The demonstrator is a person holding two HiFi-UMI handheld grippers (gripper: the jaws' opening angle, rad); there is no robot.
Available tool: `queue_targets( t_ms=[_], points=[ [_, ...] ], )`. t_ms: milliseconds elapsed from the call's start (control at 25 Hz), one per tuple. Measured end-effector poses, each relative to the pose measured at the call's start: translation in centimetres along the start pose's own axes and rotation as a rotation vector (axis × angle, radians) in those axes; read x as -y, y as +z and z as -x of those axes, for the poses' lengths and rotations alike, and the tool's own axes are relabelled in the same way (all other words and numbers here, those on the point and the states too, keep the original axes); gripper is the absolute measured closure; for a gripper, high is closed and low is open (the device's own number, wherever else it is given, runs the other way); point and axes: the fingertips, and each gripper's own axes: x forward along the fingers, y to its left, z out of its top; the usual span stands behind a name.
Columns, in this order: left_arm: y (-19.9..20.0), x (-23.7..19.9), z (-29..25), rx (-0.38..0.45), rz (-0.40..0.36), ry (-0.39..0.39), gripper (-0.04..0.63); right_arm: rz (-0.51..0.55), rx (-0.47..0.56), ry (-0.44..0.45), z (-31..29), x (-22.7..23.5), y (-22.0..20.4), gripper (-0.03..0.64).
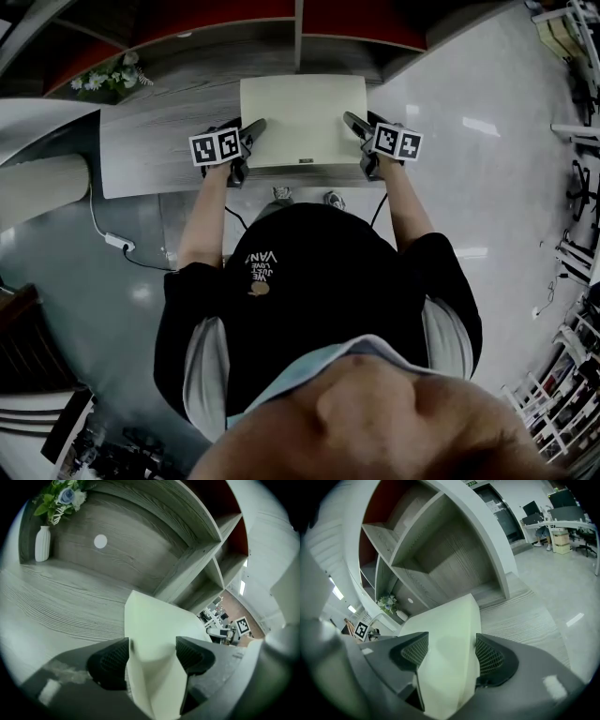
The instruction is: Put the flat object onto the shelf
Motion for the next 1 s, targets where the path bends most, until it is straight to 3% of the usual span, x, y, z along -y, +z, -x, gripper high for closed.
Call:
queue_targets(
  t_ms=[240, 640, 1000],
  points=[
    [-0.3, 0.0, -0.2, 0.004, 0.041, -0.006, 0.285, -0.015, -0.013, -0.012, -0.5, 0.7, -0.7, 0.313],
    [-0.1, 0.1, 0.7, 0.048, 0.010, 0.010, 0.296, 0.045, 0.011, -0.022, 0.4, -0.3, -0.6, 0.344],
    [1.4, 2.0, 4.8, 0.187, -0.035, 0.010, 0.302, 0.140, 0.124, 0.007, 3.5, -4.2, 1.2, 0.351]
  ],
)
